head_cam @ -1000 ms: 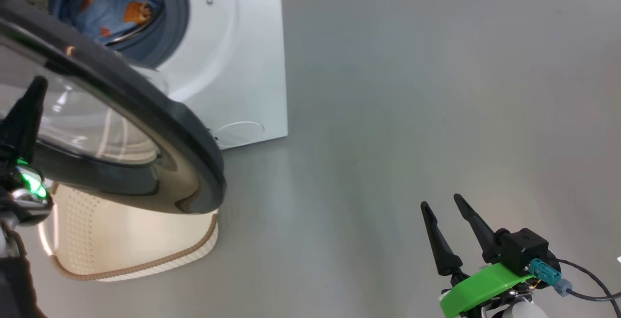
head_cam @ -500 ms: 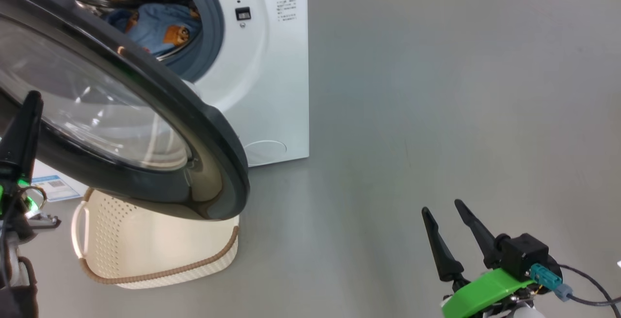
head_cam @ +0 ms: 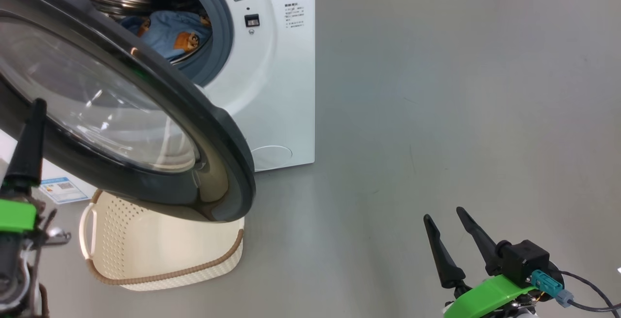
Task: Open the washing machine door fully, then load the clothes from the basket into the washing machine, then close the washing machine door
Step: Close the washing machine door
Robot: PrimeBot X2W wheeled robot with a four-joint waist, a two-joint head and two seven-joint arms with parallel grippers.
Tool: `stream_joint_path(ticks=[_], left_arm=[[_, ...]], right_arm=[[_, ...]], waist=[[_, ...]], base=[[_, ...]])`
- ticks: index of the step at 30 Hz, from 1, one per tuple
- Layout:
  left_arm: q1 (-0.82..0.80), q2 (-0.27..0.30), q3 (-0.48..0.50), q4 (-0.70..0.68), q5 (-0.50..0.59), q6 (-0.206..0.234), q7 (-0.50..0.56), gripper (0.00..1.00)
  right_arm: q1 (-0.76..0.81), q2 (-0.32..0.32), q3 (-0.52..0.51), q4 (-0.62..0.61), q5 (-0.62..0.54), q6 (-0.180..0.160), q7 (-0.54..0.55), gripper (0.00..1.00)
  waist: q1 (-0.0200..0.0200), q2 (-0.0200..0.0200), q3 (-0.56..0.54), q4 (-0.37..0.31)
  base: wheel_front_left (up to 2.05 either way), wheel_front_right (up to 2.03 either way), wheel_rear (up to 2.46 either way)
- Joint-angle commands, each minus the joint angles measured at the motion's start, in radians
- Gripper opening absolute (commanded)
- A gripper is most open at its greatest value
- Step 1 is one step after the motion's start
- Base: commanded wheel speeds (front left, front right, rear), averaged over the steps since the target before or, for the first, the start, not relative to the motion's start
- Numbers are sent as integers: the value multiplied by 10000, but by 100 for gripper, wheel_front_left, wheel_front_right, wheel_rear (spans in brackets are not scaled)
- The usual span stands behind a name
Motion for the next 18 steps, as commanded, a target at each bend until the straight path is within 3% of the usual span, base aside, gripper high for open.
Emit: stream_joint_path(ticks=[1,7,12,18], left_arm=[[51,592,106,-316,265,-71,-388,100],[543,1205,-670,-297,1139,-71,-2051,100],[1008,1935,-1426,114,2619,-71,-3729,100],[1375,2136,-1757,635,4658,-63,-4302,100]], right_arm=[[-82,-59,211,-265,13,16,-120,100],[-23,-70,178,-283,10,16,-120,100],[40,-69,152,-314,-1,16,-120,100],[101,-67,135,-364,-19,16,-120,100]], waist=[[0,0,-2,-5],[0,0,-41,11],[0,0,-99,61],[0,0,-139,173]], base=[[0,0,0],[0,0,0],[0,0,0],[0,0,0]])
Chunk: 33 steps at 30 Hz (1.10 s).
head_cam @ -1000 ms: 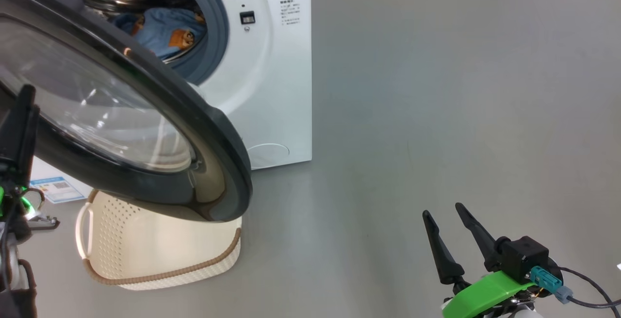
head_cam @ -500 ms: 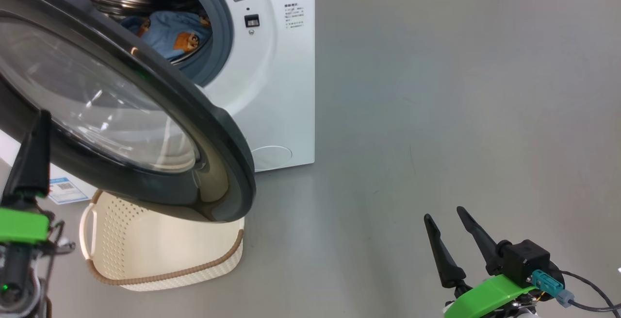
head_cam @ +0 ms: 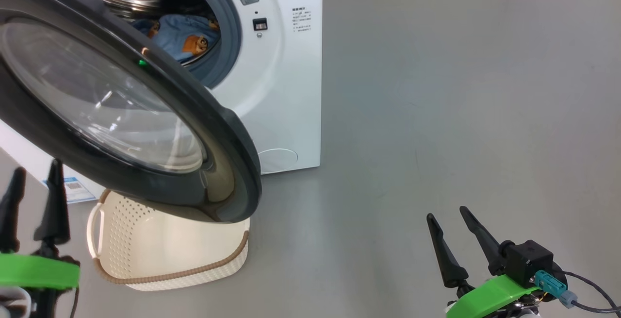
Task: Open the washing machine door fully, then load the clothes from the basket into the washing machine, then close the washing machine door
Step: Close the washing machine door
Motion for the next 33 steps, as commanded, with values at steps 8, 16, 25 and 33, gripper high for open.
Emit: stream_joint_path(ticks=[8,16,25,33], left_arm=[[465,176,493,-465,2615,189,-132,100],[1199,-325,634,-772,3911,324,-134,100],[1961,-1018,1151,-835,4682,569,-135,100],[2467,-1636,1466,-813,5179,693,-135,100]], right_arm=[[60,-50,242,-304,-11,16,-120,100],[89,-47,215,-304,6,16,-120,100],[129,-44,138,-327,-5,16,-120,100],[205,-48,139,-355,-25,16,-120,100]], waist=[[0,0,-15,43],[0,0,-25,24],[0,0,-87,31],[0,0,-211,48]], base=[[0,0,0],[0,0,0],[0,0,0],[0,0,0]])
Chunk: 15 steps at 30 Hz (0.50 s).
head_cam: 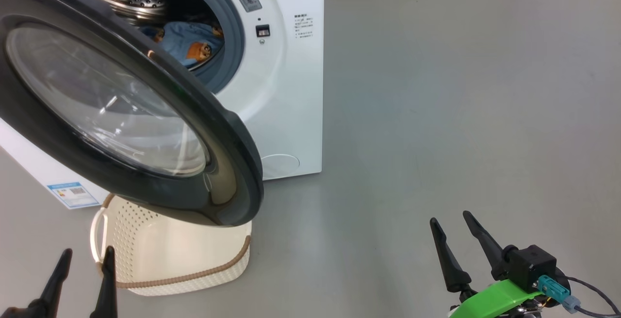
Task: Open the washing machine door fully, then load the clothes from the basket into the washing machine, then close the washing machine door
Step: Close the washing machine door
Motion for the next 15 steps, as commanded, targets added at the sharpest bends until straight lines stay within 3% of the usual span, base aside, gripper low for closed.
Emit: stream_joint_path(ticks=[1,15], left_arm=[[-187,114,480,-266,122,86,-62,100],[301,-590,983,107,660,-94,-62,100]], right_arm=[[23,-49,236,-274,-28,16,-120,100],[138,-70,326,-199,-25,16,-120,100]], waist=[[0,0,-37,10],[0,0,-428,-37]], base=[[0,0,0],[0,0,0]])
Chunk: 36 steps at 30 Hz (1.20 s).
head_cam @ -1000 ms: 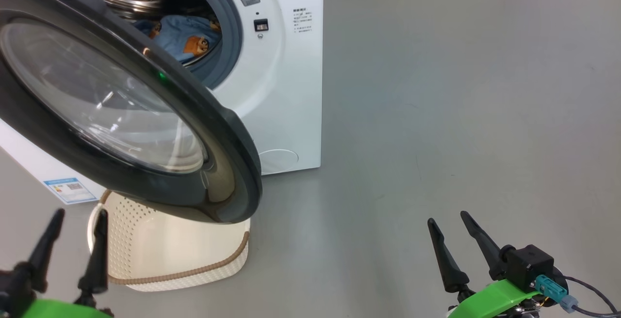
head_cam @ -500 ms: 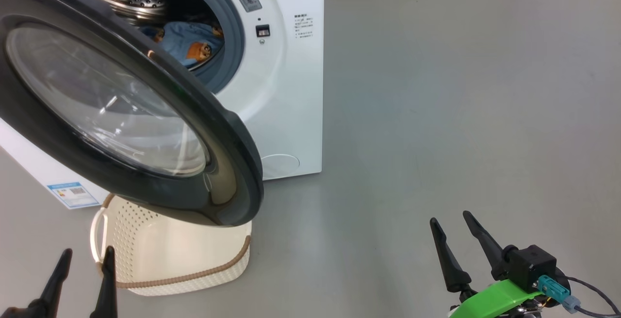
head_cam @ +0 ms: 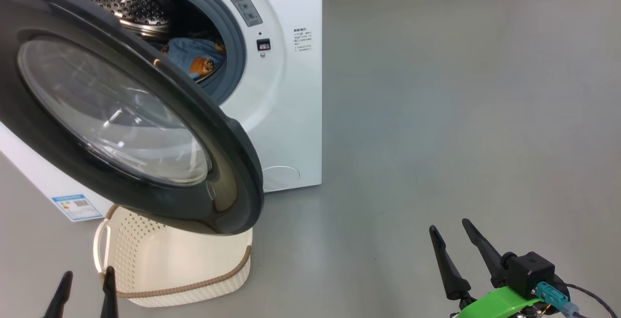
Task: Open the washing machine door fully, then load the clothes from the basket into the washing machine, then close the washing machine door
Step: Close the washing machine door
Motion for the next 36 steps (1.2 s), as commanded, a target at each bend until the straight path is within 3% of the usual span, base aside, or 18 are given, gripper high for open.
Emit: stream_joint_path(ticks=[1,36], left_arm=[[-154,85,410,-166,146,-64,-64,100],[-254,-499,712,-43,658,-535,-64,100]], right_arm=[[-50,-74,285,-224,-21,16,-120,100],[-62,-118,233,-238,-8,16,-120,100]], waist=[[0,0,-19,-5],[0,0,-48,95]], base=[[0,0,0],[0,0,0]])
